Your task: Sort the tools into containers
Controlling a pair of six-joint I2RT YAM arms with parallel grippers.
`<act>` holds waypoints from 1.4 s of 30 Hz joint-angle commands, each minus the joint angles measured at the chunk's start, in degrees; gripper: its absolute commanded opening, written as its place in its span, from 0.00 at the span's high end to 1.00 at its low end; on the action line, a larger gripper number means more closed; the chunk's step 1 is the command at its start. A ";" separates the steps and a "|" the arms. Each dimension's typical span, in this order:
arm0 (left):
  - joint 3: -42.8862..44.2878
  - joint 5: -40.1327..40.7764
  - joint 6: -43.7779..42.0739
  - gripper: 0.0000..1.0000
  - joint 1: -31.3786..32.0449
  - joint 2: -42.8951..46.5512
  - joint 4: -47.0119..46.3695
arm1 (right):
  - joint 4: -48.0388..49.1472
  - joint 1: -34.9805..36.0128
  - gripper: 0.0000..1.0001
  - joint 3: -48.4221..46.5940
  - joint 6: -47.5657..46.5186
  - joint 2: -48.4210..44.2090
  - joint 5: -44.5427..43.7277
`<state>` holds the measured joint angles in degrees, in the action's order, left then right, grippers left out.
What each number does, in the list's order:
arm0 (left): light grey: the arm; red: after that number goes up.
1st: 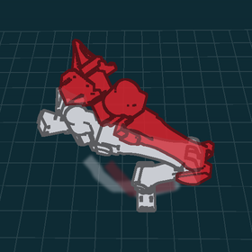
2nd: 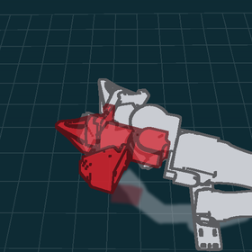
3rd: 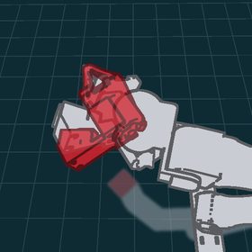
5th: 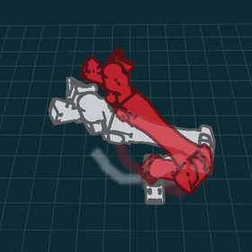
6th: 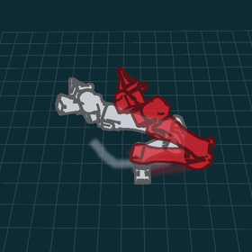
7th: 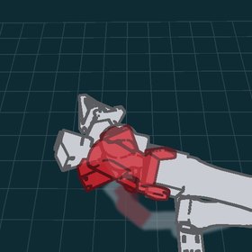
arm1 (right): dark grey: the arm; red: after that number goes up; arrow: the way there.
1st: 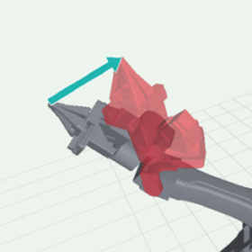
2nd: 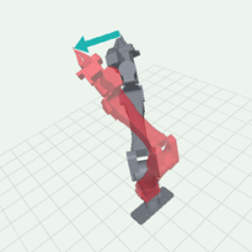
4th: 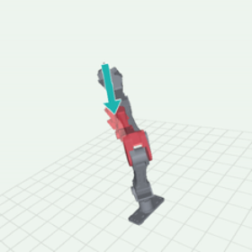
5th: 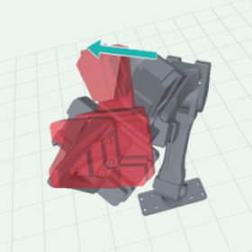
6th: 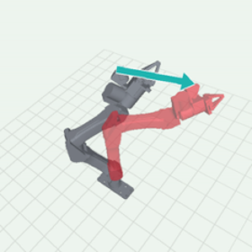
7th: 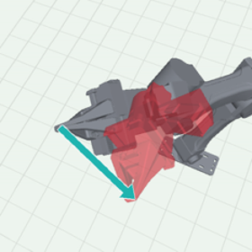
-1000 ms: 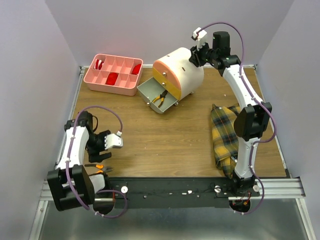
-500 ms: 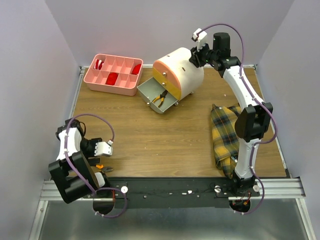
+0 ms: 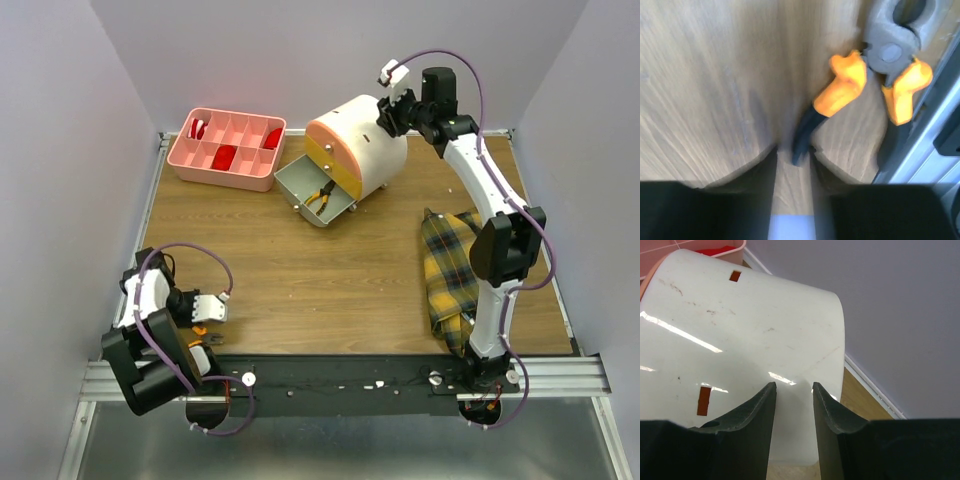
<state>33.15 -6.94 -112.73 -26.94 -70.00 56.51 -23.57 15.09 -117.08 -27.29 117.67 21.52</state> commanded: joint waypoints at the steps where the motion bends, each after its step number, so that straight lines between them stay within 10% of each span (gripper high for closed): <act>1: -2.57 1.32 -0.12 0.89 -0.57 -4.36 -5.83 | -13.61 2.13 0.55 4.14 -1.63 5.64 -3.06; 7: 15.34 -17.79 -1.19 1.00 1.17 -5.76 12.46 | -13.43 2.13 0.55 4.40 -2.95 5.64 -3.94; 16: 37.34 -37.88 30.61 1.00 17.95 -13.94 7.44 | -13.43 2.05 0.55 4.31 -4.09 5.12 -4.56; 23: 36.90 -35.17 49.62 1.00 32.11 -16.83 -19.14 | -13.43 2.13 0.55 4.49 -4.70 4.59 -5.17; 42: 57.65 -19.54 42.77 1.00 41.52 -36.53 -33.90 | -13.34 2.05 0.55 6.51 -6.29 3.97 -6.75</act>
<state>91.57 -32.77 -66.94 12.10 -105.08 31.35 -23.40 16.45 -115.11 -33.10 116.07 17.52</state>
